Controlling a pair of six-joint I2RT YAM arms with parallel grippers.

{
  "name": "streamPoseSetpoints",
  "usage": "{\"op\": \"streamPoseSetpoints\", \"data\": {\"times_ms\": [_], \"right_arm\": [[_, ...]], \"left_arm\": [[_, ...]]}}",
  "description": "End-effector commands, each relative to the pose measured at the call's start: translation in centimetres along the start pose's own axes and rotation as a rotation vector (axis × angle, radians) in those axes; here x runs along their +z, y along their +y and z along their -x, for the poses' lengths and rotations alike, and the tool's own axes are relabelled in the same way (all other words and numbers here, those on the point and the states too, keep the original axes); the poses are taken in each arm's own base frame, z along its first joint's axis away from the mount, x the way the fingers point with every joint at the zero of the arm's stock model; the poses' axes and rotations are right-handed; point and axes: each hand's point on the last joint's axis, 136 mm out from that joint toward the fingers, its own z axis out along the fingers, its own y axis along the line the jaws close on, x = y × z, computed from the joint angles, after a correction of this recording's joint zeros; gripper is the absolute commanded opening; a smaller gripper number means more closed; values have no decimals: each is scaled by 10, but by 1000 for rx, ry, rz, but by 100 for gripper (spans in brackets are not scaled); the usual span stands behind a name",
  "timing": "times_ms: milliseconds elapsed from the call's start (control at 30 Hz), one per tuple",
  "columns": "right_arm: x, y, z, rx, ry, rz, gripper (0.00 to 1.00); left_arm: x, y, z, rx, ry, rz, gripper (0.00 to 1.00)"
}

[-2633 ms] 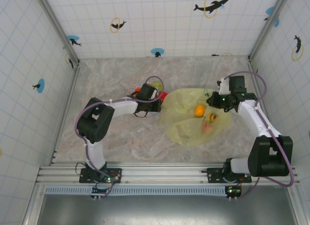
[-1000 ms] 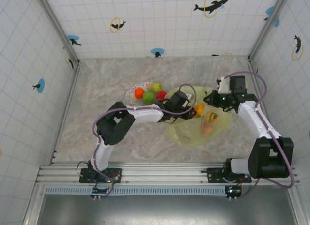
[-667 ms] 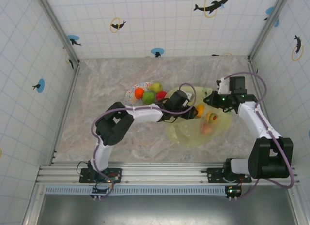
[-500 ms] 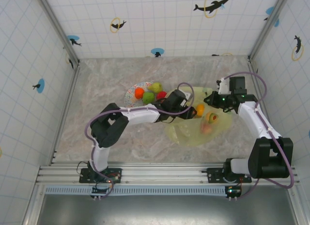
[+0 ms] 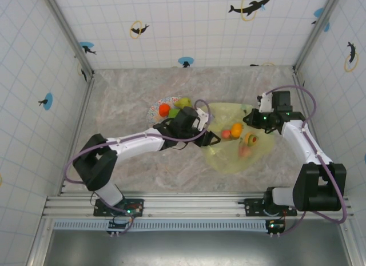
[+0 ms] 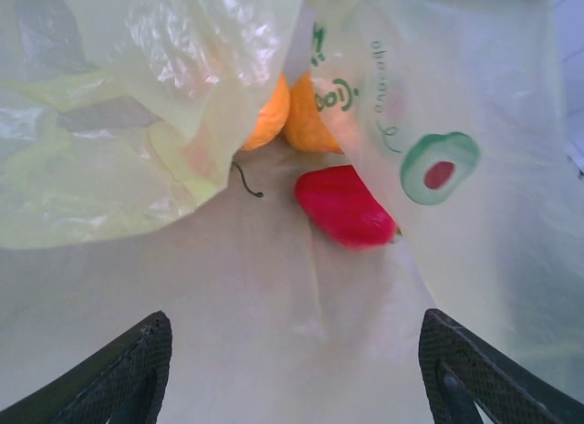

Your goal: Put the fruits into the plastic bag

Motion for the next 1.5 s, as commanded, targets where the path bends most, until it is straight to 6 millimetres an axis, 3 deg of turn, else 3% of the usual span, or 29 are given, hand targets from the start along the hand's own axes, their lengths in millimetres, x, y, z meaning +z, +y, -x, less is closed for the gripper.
{"op": "streamPoseSetpoints", "data": {"times_ms": [0, 300, 467, 600, 833, 900, 933, 1167, 1467], "right_arm": [[-3, -3, -5, -4, 1, -6, 0], [-3, -1, -2, -8, -4, 1, 0], [-3, -2, -5, -6, 1, -1, 0], [-2, -2, -6, -5, 0, 5, 0], [-2, 0, -6, -2, -2, 12, 0], [-2, 0, -6, -4, -3, 12, 0], [-2, -1, -6, -2, -3, 11, 0], [-1, -2, -8, -1, 4, 11, 0], [-1, -3, -8, -2, 4, 12, 0]], "left_arm": [[-25, -1, 3, 50, -17, -4, 73], [-80, 48, 25, -38, -171, 140, 74], [-113, 92, 32, -127, -278, 314, 78], [-128, 129, 29, -183, -304, 491, 86], [-113, 164, 29, -201, -227, 635, 96], [-106, 177, 20, -205, -192, 675, 97], [-106, 179, 31, -198, -204, 687, 98], [-84, 208, 24, -205, -115, 772, 97], [-57, 227, 19, -213, -52, 782, 91]]}}
